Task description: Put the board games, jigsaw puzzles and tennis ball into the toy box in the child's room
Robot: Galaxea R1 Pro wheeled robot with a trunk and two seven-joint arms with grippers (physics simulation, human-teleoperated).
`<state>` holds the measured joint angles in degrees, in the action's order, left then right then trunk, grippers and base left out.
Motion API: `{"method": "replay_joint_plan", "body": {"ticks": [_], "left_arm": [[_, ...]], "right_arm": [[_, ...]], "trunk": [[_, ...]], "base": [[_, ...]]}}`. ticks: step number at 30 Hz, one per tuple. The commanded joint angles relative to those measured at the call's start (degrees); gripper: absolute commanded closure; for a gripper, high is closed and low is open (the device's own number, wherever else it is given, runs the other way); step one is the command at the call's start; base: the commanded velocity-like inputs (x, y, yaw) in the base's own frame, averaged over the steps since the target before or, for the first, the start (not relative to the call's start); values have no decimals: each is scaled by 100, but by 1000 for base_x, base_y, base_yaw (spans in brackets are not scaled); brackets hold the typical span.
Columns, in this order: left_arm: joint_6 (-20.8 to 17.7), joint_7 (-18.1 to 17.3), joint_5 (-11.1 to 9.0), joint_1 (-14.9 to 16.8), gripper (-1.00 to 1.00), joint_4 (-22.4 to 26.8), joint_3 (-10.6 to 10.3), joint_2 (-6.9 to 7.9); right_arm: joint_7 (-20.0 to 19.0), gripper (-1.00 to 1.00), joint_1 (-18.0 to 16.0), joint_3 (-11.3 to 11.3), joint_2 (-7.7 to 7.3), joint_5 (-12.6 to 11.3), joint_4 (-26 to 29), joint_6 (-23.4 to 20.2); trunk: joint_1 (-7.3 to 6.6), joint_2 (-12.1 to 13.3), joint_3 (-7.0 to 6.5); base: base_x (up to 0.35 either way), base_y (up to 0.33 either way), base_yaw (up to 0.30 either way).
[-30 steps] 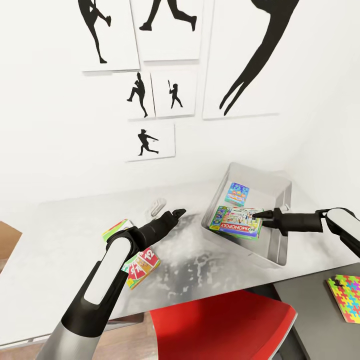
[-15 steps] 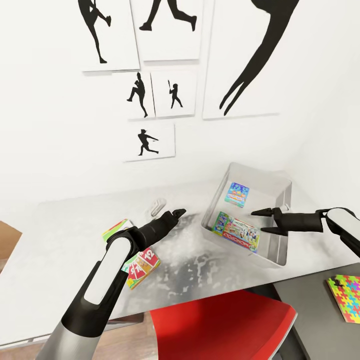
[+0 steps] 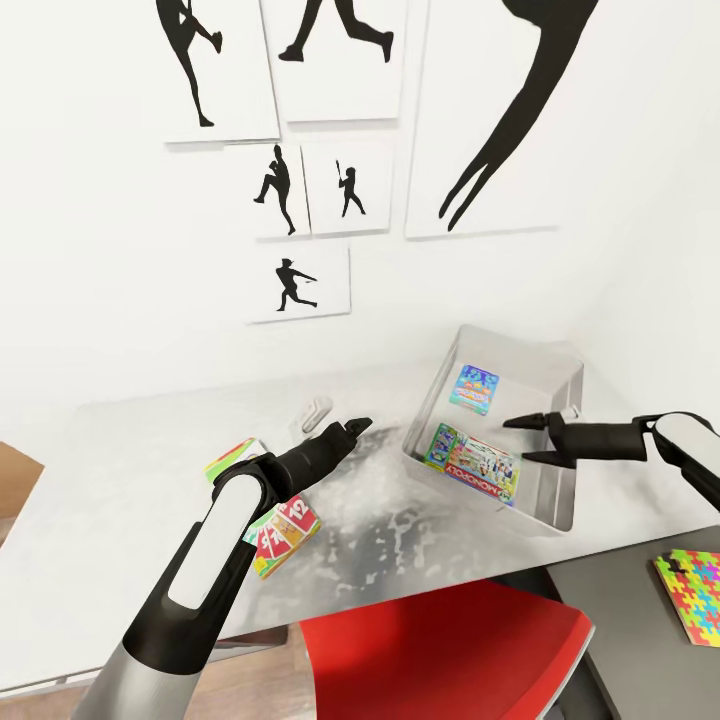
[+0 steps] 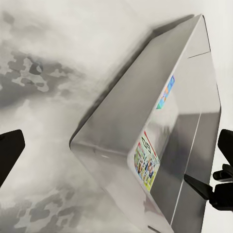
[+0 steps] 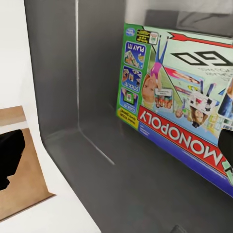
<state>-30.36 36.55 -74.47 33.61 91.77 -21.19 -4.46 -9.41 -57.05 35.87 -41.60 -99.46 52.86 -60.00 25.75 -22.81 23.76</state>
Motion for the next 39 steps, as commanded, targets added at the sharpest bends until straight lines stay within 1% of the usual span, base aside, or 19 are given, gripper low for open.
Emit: {"method": "replay_joint_plan", "body": {"ticks": [1,15,18,19,20,22,23,24,25,27,28,30,31,32,33,34,36,37,39], "left_arm": [[-5,54,-50,5,-100,7,1,-2],[-6,42,-50,5,-100,7,1,-2],[-9,37,-50,5,-100,7,1,-2],[-10,37,-50,5,-100,7,3,-2],[-10,37,-50,5,-100,7,3,-2],[-11,33,-50,5,-100,7,5,0],[-11,33,-50,5,-100,7,5,0],[-12,32,-50,5,-100,7,6,1],[-12,32,-50,5,-100,7,6,1],[-15,30,-50,5,-100,7,8,3],[-15,30,-50,5,-100,7,8,3],[-16,28,-50,4,-100,7,8,5],[-16,26,-50,2,-100,7,9,5],[-16,26,-50,2,-100,7,9,5],[-15,23,-50,1,-100,7,9,7],[-15,23,-50,1,-100,7,9,7],[-18,6,-53,-4,-100,7,9,10],[-18,6,-53,-4,-100,7,9,10],[-19,-41,-55,-8,-100,7,10,17]], "right_arm": [[-60,-100,-12,25,-7,41,-3,0],[-32,-100,-69,17,-40,29,115,0],[-37,-100,-61,-14,-74,27,302,0],[-42,-100,-49,-41,-108,26,451,0],[-42,-100,-49,-41,-108,26,451,0],[-50,-100,-4,-124,-250,25,833,0],[-50,-100,-4,-124,-250,25,833,0],[-58,-100,37,-175,-354,25,1050,0],[-58,-100,37,-175,-354,25,1050,0],[-69,-100,176,-288,-596,24,1526,0],[-69,-100,176,-288,-596,24,1526,0],[-69,-100,364,-427,-828,24,1998,9],[-66,-100,467,-514,-926,24,2214,155],[-66,-100,467,-514,-926,24,2214,155],[-61,-100,572,-610,-1007,24,2414,329],[-61,-100,572,-610,-1007,24,2414,329],[-52,-100,787,-810,-1125,23,2743,672],[-52,-100,787,-810,-1125,23,2743,672],[-49,-100,996,-1003,-1200,23,2989,951]], "trunk": [[3,-11,10],[3,-11,10],[3,-11,10],[3,-11,10],[3,-11,10],[3,-11,10],[3,-11,10],[3,-11,10],[3,-11,10],[3,-11,10],[3,-11,10],[3,-11,10],[3,-11,10],[3,-11,10],[3,-11,10],[3,-11,10],[3,-11,10],[3,-11,10],[3,-11,10]], "base": [[0,0,0],[0,0,0],[0,0,0],[0,0,0],[0,0,0],[0,0,0],[0,0,0],[0,0,0],[0,0,0],[0,0,0],[0,0,0],[0,0,0],[0,0,0],[0,0,0],[0,0,0],[0,0,0],[0,0,0],[0,0,0],[0,0,0]]}}
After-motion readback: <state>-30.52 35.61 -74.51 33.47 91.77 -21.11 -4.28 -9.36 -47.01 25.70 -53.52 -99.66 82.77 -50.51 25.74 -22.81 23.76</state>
